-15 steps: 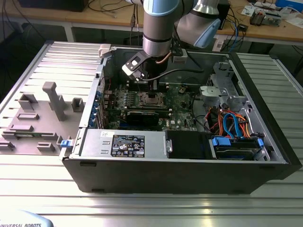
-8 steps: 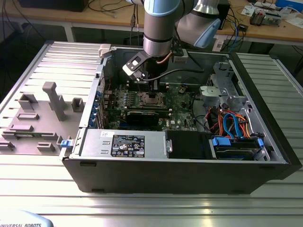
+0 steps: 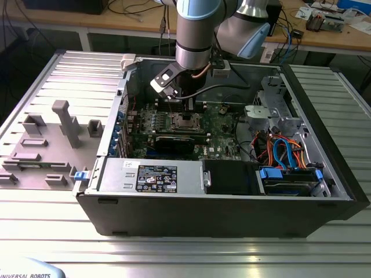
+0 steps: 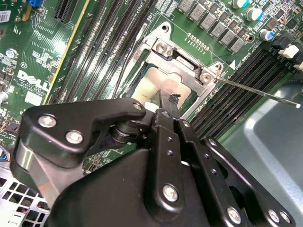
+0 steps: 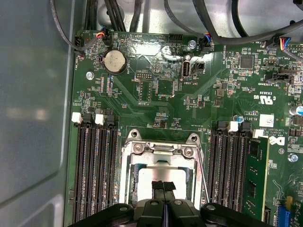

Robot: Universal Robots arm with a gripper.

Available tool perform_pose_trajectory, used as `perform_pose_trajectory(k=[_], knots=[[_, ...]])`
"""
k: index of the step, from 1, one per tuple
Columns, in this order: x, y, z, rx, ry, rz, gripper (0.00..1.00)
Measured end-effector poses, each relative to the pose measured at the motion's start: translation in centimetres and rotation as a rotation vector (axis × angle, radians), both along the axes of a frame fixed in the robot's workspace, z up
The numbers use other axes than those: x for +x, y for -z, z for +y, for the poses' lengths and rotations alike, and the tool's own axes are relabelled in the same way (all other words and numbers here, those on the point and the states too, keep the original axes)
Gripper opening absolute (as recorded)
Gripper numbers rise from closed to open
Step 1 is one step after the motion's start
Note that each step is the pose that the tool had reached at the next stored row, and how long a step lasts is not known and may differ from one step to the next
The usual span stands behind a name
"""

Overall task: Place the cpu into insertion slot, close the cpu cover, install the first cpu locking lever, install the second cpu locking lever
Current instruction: 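Install the first cpu locking lever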

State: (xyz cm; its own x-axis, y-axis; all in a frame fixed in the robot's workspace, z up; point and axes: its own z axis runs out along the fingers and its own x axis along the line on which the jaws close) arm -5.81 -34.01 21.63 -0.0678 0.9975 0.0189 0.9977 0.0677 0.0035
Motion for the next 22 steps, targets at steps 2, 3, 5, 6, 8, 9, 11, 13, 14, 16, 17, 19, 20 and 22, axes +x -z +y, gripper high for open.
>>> perform_pose_trajectory(k=[2,3,5,6,8,9,11,13,14,16,17,19,20,22], knots=[[0.0,0.0,0.0,0.0,0.0,0.0,0.11],[0.0,0.0,0.0,0.0,0.0,0.0,0.11],[0.0,0.0,0.0,0.0,0.0,0.0,0.11],[0.0,0.0,0.0,0.0001,0.0,-0.0001,0.11],[0.01,-0.15,0.01,0.0,0.0,0.0,0.11],[0.0,-0.46,0.0,-0.0001,0.0,0.0,0.11],[0.0,-0.94,0.0,0.0,0.0,0.0,0.11],[0.0,-1.46,0.0,-0.0001,0.0,0.0,0.11],[0.0,-1.62,0.0,0.0,0.0,0.0,0.11],[0.0,-2.29,0.0,0.0,0.0,0.0,0.11],[0.01,-2.6,0.0,0.0001,0.0,-0.0001,0.11],[0.0,-3.04,0.0,-0.0001,0.0,0.0,0.11],[0.0,-3.36,0.0,-0.0001,0.0,0.0,0.11],[0.0,-3.69,0.0,-0.0001,0.0,0.0,0.11]])
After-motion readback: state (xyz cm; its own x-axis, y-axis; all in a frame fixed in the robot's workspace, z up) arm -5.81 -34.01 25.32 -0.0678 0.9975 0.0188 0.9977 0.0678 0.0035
